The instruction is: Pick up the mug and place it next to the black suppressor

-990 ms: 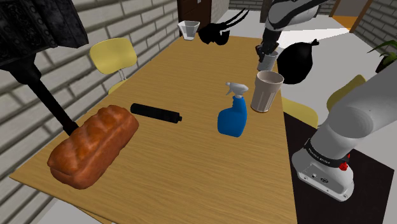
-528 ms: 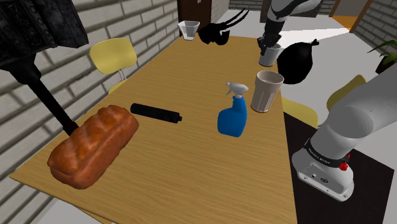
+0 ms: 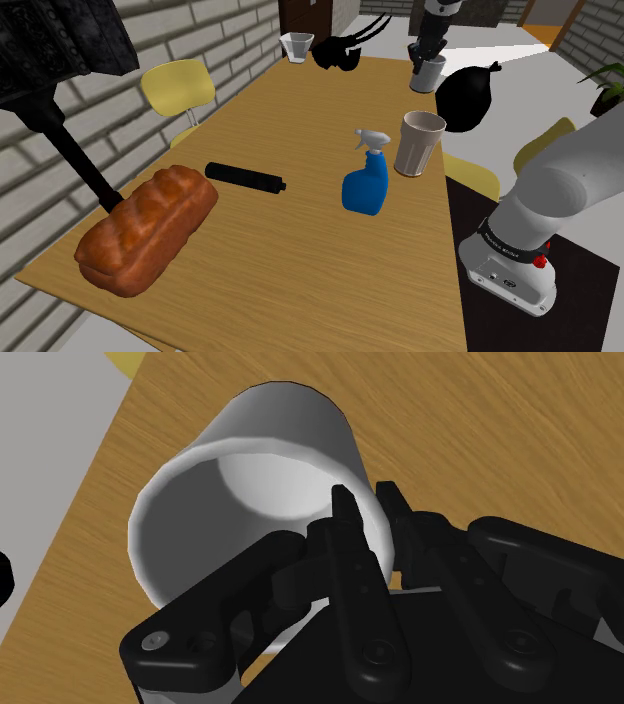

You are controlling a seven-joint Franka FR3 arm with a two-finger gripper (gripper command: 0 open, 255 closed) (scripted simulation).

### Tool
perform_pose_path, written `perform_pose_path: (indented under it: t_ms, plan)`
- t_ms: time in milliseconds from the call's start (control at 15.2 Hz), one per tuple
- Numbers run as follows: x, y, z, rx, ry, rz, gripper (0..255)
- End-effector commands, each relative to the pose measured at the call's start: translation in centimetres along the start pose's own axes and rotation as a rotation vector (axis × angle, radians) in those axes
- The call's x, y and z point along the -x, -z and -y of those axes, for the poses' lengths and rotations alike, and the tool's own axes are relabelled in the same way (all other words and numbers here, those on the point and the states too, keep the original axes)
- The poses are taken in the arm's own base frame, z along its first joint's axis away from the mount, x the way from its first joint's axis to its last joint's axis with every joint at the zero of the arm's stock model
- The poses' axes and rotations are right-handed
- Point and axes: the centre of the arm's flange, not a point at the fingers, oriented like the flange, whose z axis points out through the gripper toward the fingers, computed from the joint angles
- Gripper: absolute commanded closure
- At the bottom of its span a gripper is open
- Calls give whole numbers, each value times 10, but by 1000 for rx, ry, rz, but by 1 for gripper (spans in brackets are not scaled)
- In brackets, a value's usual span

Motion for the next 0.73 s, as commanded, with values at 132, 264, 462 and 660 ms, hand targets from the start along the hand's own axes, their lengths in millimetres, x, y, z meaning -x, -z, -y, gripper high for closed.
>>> perform_pose_path:
  t_ms: [132, 264, 462, 660]
  plan:
    - [6, 12, 25, 0, 0, 0, 255]
    - [12, 15, 50, 0, 0, 0, 255]
    - [22, 19, 88, 0, 0, 0, 255]
    - [32, 23, 126, 0, 0, 0, 255]
